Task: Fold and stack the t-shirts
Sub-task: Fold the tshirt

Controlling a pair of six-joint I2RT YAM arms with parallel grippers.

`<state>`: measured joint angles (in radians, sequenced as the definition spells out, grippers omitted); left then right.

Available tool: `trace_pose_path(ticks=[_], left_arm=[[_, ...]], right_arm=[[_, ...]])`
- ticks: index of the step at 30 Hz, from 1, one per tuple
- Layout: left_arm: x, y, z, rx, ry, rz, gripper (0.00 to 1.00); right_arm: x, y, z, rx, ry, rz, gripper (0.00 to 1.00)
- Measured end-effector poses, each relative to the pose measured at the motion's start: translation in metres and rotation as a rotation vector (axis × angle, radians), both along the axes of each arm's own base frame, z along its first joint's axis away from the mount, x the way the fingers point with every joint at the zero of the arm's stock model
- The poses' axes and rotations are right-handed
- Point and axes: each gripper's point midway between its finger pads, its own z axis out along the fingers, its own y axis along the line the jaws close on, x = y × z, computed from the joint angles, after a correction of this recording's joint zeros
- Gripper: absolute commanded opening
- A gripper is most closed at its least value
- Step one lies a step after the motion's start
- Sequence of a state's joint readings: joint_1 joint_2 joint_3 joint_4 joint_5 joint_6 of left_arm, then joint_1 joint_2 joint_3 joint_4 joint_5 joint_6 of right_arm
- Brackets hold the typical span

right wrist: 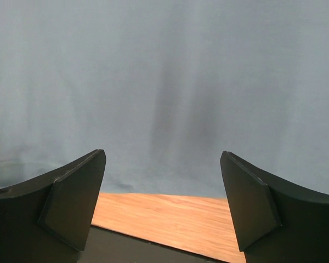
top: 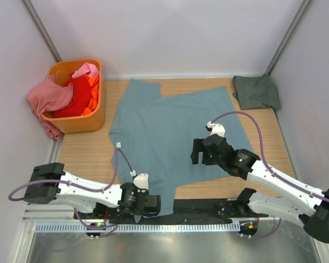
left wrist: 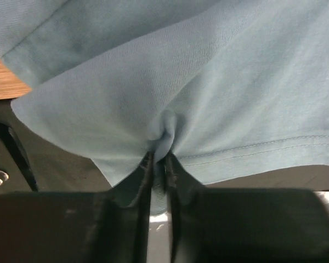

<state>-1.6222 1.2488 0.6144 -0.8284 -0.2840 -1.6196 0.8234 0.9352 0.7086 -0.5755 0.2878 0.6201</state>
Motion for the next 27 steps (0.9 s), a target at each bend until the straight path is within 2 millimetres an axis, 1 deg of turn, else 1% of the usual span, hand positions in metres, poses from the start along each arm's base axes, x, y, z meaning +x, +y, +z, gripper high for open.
trace_pose_path(ticks=[2, 5, 7, 9, 10, 11, 13, 14, 15, 16, 18, 20, 22, 24, 27], left_arm=[[0.001, -0.002, 0.000, -0.008, -0.005, 0.001, 0.00], [0.001, -0.003, 0.001, -0.013, -0.009, 0.005, 0.00], [0.002, -0.003, 0.003, -0.022, -0.010, 0.009, 0.00], [0.004, -0.001, 0.006, -0.037, -0.015, 0.019, 0.00], [0.005, -0.001, 0.009, -0.050, -0.018, 0.025, 0.00], [0.007, 0.001, 0.011, -0.063, -0.022, 0.031, 0.00], [0.011, 0.002, 0.019, -0.097, -0.032, 0.045, 0.00], [0.014, 0.003, 0.022, -0.115, -0.037, 0.054, 0.00], [0.016, 0.004, 0.026, -0.133, -0.042, 0.060, 0.00], [0.018, 0.004, 0.028, -0.145, -0.048, 0.066, 0.00], [0.022, 0.006, 0.032, -0.166, -0.056, 0.071, 0.00], [0.026, 0.008, 0.036, -0.182, -0.065, 0.067, 0.00], [0.029, 0.009, 0.039, -0.194, -0.074, 0.056, 0.00], [0.034, 0.010, 0.042, -0.201, -0.085, 0.048, 0.00], [0.041, 0.012, 0.046, -0.205, -0.101, 0.031, 0.00]], right_arm=[[0.003, -0.015, -0.002, -0.042, -0.003, -0.061, 1.00], [0.011, -0.046, -0.005, -0.078, 0.012, -0.210, 1.00], [0.021, -0.072, -0.004, -0.049, 0.029, -0.341, 1.00], [0.034, -0.108, 0.000, 0.012, 0.044, -0.509, 1.00], [0.039, -0.129, 0.003, 0.053, 0.048, -0.601, 1.00], [0.041, -0.153, 0.003, 0.088, 0.056, -0.704, 1.00], [0.039, -0.208, 0.009, 0.164, 0.032, -0.931, 0.99], [0.032, -0.232, 0.010, 0.187, 0.017, -1.036, 0.99], [0.026, -0.243, 0.010, 0.198, 0.018, -1.088, 0.99], [0.022, -0.247, 0.009, 0.209, 0.026, -1.113, 0.99], [0.021, -0.245, 0.005, 0.232, 0.058, -1.123, 0.99], [0.018, -0.244, -0.004, 0.236, 0.109, -1.147, 0.99], [0.013, -0.245, -0.017, 0.231, 0.177, -1.181, 0.98], [0.008, -0.243, -0.031, 0.251, 0.234, -1.212, 0.96], [-0.007, -0.240, -0.059, 0.288, 0.305, -1.269, 0.89]])
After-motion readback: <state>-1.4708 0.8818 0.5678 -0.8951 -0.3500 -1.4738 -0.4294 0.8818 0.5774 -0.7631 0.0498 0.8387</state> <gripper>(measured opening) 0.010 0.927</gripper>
